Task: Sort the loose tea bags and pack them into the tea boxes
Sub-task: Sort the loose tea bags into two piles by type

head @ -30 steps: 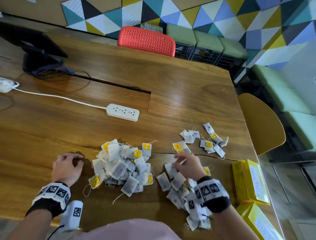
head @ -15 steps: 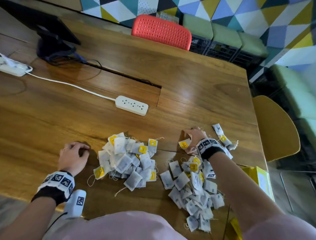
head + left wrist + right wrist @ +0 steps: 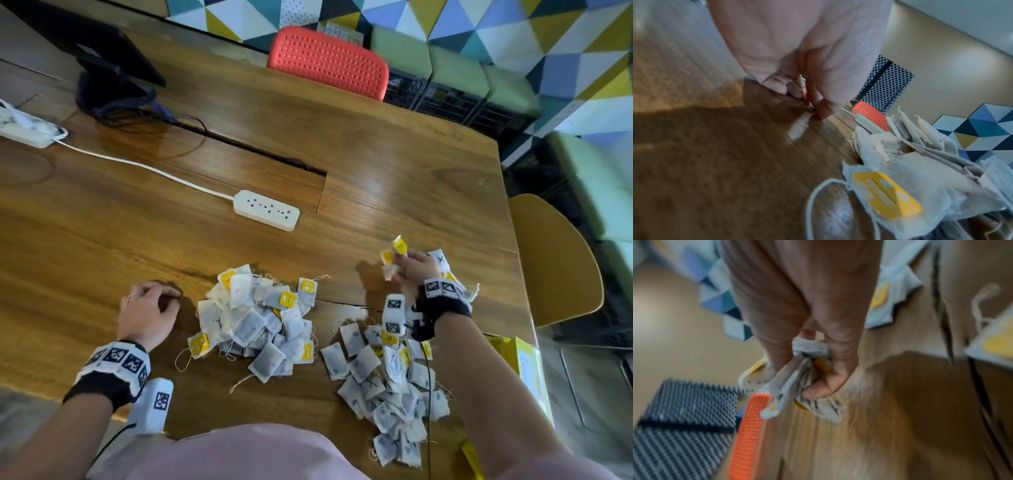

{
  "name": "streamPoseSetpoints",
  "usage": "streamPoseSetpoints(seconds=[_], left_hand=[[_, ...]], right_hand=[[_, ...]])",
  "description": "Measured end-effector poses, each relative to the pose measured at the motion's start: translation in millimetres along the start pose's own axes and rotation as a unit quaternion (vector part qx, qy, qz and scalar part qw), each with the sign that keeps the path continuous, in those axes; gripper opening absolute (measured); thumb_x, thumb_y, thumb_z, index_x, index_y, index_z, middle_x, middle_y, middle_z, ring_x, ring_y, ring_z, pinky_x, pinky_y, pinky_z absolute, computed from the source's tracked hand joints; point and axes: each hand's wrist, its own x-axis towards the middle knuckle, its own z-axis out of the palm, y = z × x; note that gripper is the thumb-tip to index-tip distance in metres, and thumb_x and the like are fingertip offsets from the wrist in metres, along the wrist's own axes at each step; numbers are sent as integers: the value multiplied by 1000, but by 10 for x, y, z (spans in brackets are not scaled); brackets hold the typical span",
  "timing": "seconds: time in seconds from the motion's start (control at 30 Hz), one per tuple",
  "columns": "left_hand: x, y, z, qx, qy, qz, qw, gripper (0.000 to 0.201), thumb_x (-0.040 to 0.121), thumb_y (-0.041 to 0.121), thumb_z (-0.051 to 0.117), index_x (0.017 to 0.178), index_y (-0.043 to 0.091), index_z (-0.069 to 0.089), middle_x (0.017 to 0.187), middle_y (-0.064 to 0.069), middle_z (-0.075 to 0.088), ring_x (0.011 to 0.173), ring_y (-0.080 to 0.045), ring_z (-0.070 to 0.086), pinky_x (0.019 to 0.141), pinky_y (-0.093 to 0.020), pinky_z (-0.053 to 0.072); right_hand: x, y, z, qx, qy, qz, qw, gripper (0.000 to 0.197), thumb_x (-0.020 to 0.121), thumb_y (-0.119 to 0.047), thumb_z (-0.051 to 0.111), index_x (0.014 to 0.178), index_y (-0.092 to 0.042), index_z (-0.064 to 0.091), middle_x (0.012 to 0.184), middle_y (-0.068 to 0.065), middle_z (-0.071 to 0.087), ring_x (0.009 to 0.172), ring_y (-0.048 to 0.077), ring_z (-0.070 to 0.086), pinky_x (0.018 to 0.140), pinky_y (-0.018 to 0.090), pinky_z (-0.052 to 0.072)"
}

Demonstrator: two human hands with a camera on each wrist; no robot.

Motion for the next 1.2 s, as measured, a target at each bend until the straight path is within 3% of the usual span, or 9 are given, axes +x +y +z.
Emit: streamPoseSetpoints(seconds=[0.1,0.2,0.37,0.5,0.63,0.73,0.83,1.03,1.2], left_hand=[[-13,22,-14,-4,0,-6,1000,13,88,17,60,99,20,67,125,-14,47,122,-39,39,104,-46,33],[5,2,-49,-12,-6,7,1000,13,87,17,62,97,23,68,123,-13,53,122,-34,41,104,-45,35],[0,272,-264,-48,2,82,995,15,89,11,60,100,17,66,111,-9,64,102,-24,60,90,-39,48],[-153,836,-434,-61,12,231,971,16,89,8,60,103,14,65,113,-7,56,95,-17,57,85,-27,44],[-545,1403,-363,-109,-122,323,932,20,92,24,59,111,24,59,116,9,52,92,1,55,75,-13,45],[-771,1595,-216,-182,-262,346,882,46,83,42,68,125,39,49,123,17,50,100,4,56,80,-15,50],[-765,1634,-62,-131,-226,432,863,44,79,44,73,120,43,55,124,20,48,111,4,49,93,-18,41],[-746,1664,31,-139,-204,430,868,25,74,28,80,99,28,76,107,15,61,96,2,57,88,-20,45],[-757,1700,-26,-159,-209,428,865,14,74,18,81,88,22,79,92,9,69,89,3,62,81,-11,47]], right_hand=[[-168,-10,-9,250,-118,83,957,15,84,-10,64,96,-10,55,87,7,59,65,17,65,49,22,52],[-510,11,37,348,-189,137,908,7,90,-12,54,96,-9,54,95,10,56,62,16,62,48,21,50],[-1204,101,190,377,-249,140,881,17,95,-8,46,110,-4,51,94,17,63,62,20,64,50,22,52],[-1582,188,335,358,-280,132,881,21,97,-8,40,109,-2,56,90,17,67,72,26,66,50,22,53],[-1801,212,444,355,-283,118,883,17,96,-6,41,96,-6,58,86,13,70,73,23,67,55,24,55],[-1862,209,509,349,-287,92,888,19,96,-7,43,107,-3,59,92,13,70,77,21,68,65,26,56],[-1899,207,532,340,-289,82,891,24,97,-9,43,113,3,56,84,13,68,70,19,67,67,26,55],[-1930,263,534,372,-300,106,872,22,97,-7,39,103,7,56,87,19,68,71,23,69,58,28,55],[-1887,410,568,388,-322,127,854,37,90,-16,46,119,5,52,104,19,60,80,23,60,70,30,51]])
